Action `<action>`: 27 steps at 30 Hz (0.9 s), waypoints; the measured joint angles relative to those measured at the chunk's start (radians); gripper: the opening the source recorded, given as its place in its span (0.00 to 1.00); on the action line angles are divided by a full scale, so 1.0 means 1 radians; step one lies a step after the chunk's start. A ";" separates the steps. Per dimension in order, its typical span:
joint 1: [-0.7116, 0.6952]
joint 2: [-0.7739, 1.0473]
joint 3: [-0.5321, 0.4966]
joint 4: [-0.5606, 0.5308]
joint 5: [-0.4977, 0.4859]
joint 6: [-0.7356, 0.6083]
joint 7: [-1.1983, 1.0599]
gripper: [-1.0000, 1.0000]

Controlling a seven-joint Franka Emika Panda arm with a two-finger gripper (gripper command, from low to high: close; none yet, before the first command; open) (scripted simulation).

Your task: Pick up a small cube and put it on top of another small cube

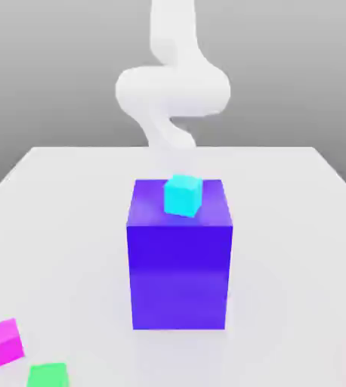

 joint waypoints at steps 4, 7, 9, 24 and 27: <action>-0.054 0.151 -0.021 -0.008 -0.003 0.052 0.065 0.50; -0.091 0.260 -0.040 -0.015 -0.004 0.089 0.111 0.50; -0.114 0.332 -0.054 -0.019 -0.003 0.114 0.140 0.50; -0.288 0.879 -0.161 -0.049 0.083 0.298 0.305 0.50; -0.322 0.990 -0.176 -0.054 0.123 0.333 0.322 0.50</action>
